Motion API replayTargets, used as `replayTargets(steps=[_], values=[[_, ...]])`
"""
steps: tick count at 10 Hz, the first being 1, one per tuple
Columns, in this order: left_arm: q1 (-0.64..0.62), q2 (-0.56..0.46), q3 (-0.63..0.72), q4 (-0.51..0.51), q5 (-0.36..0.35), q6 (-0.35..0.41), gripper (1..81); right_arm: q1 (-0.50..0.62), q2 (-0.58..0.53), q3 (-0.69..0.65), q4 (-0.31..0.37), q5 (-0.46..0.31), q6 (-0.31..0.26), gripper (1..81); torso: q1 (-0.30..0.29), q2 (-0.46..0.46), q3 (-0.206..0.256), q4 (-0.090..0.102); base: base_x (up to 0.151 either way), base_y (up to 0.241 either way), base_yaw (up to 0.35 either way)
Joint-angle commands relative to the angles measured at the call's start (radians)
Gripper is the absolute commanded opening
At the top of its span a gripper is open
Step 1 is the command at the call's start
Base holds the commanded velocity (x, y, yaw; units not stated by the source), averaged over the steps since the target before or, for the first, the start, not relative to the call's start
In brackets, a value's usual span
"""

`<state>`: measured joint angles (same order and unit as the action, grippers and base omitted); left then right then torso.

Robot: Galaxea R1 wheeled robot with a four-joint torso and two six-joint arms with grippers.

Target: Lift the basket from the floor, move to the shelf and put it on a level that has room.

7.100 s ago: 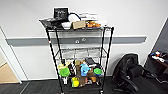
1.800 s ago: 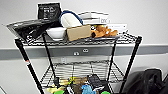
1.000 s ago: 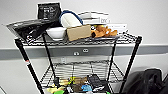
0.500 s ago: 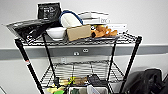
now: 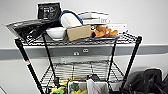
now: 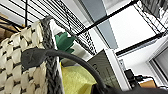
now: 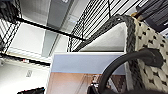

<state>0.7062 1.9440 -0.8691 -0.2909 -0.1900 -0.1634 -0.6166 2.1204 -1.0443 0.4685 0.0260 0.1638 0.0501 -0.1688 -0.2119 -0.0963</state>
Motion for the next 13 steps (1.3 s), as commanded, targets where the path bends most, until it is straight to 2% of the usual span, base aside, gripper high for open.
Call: replayTargets(steps=[1,8,13], values=[[-0.181,-0.046,0.125,0.019,0.007,-0.039,1.0,0.197,-0.06,0.13,0.064,-0.026,-0.004,1.0,0.0,0.0,0.0,0.0,0.0,0.0,0.0],[-0.36,-0.098,0.214,-0.117,0.037,-0.039,1.0,0.35,-0.139,0.233,0.163,-0.044,-0.004,1.0,0.0,0.0,0.0,0.0,0.0,0.0,0.0],[-0.443,-0.106,0.22,-0.18,0.055,-0.039,1.0,0.467,-0.124,0.222,0.249,-0.087,-0.004,1.0,0.0,0.0,0.0,0.0,0.0,0.0,0.0]])
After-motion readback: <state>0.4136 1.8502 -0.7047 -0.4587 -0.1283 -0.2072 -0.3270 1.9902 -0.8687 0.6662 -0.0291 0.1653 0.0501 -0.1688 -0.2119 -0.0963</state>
